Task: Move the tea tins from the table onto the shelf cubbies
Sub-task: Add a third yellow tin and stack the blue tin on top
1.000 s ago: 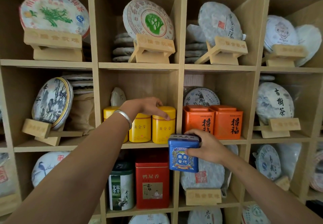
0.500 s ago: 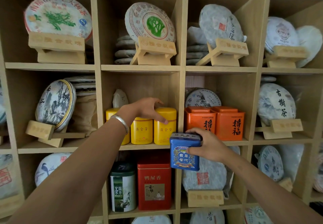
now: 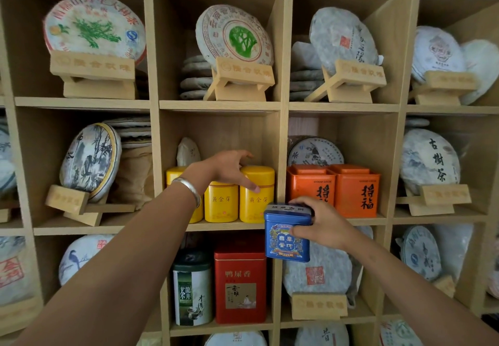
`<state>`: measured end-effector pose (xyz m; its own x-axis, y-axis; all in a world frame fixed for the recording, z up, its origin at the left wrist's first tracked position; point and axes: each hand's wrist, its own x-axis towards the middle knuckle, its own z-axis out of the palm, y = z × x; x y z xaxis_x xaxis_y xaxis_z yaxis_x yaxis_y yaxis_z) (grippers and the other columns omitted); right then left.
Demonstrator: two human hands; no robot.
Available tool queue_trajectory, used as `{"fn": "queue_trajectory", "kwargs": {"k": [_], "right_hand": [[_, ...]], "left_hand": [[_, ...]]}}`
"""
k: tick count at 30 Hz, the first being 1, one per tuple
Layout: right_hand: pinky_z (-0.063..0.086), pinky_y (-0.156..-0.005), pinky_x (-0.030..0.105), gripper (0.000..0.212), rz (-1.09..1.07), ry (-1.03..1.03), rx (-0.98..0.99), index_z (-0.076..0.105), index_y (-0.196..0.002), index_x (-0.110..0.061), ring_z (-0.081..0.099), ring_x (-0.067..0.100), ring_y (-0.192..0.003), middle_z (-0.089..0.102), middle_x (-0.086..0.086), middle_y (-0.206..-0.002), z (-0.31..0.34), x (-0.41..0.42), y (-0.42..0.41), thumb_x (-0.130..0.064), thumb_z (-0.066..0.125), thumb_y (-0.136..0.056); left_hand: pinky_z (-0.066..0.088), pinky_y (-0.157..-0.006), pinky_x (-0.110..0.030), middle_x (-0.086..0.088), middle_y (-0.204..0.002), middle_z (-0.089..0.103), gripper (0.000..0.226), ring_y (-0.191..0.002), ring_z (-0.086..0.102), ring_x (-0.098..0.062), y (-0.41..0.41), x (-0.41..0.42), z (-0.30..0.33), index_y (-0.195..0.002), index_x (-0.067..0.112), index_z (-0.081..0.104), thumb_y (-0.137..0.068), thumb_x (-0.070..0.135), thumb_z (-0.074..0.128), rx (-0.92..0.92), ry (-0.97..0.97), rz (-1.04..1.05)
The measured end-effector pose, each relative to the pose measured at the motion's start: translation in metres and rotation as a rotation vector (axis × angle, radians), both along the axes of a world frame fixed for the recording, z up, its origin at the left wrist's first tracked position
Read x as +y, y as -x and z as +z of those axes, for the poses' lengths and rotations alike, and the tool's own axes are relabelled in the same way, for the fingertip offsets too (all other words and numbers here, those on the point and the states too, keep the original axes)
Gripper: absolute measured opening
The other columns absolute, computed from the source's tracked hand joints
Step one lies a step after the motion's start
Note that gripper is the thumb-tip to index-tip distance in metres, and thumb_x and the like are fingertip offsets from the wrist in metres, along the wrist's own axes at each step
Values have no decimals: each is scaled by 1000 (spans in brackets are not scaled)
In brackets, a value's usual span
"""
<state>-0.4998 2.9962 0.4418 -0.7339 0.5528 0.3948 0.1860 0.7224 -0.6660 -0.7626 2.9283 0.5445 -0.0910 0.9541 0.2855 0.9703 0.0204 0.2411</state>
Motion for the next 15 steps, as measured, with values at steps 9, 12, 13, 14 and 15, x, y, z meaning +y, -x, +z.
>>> {"fn": "queue_trajectory", "kwargs": {"k": [9, 12, 13, 14, 15], "right_hand": [[53, -66, 16, 49, 11, 9, 4, 56, -107, -36, 67, -1, -88, 69, -10, -99, 3, -2, 3, -27, 78, -64], [52, -65, 16, 49, 7, 15, 1, 56, -108, -35, 67, -1, -87, 69, -11, -99, 4, -1, 2, -26, 78, -65], [52, -66, 16, 49, 4, 14, 2, 56, -108, -34, 67, -1, -87, 69, -10, -99, 4, 0, 2, -26, 78, -65], [53, -67, 17, 50, 2, 12, 4, 57, -109, -33, 67, -1, -87, 69, -10, -99, 4, 0, 1, -27, 78, -65], [54, -69, 19, 50, 1, 9, 4, 57, -110, -32, 67, 0, -88, 69, -10, -99, 4, 0, 0, -26, 78, -65]], "left_hand": [[41, -82, -28, -3, -132, 56, 90, -114, 54, -21, 1, 0, 0, -136, 23, 48, -60, 57, 82, 91, -8, 4], [41, -82, -28, -4, -132, 56, 92, -114, 54, -21, 2, 1, 0, -136, 23, 46, -59, 58, 81, 82, -3, 1], [42, -83, -29, -4, -133, 55, 94, -115, 53, -21, 3, 1, 0, -138, 24, 44, -59, 59, 81, 76, 1, 1], [43, -86, -30, -4, -135, 54, 98, -117, 53, -22, 3, 0, 0, -140, 24, 41, -58, 59, 81, 56, 1, 0], [44, -90, -31, -5, -136, 53, 102, -120, 52, -22, 3, -1, 0, -143, 25, 36, -58, 60, 81, 19, -4, -3]]}}
